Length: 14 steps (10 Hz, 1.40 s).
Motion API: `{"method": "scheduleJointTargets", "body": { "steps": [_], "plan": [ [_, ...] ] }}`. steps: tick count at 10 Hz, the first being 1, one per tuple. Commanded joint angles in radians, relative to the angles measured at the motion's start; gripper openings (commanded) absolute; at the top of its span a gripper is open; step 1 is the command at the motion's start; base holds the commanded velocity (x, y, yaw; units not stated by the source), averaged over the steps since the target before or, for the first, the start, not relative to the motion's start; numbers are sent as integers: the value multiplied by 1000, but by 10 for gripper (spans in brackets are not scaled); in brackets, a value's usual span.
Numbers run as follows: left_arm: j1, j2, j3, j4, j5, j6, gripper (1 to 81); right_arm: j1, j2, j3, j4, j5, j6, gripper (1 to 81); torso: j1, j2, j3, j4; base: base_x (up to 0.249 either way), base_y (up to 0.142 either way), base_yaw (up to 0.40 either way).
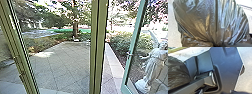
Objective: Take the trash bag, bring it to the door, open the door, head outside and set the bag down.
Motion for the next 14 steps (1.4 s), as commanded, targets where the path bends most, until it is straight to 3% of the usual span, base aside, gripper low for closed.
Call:
{"method": "scheduleJointTargets", "body": {
  "steps": [1, 9, 14],
  "plan": [
    [-49, 2, 2, 6, 65, 0, 10, 51, 11, 8, -7, -57, -4, 811, 0, 0, 0, 0, 0, 0, -163],
    [-49, 2, 2, 6, 65, 0, 10, 48, 11, 6, -7, -57, -4, 811, 0, 0, 0, 0, 0, 0, -157],
    [-49, 2, 2, 7, 65, 3, 10, 48, 14, 9, -7, -57, -15, 811, 0, 0, 0, 0, 0, 0, -19]
  ]
}}
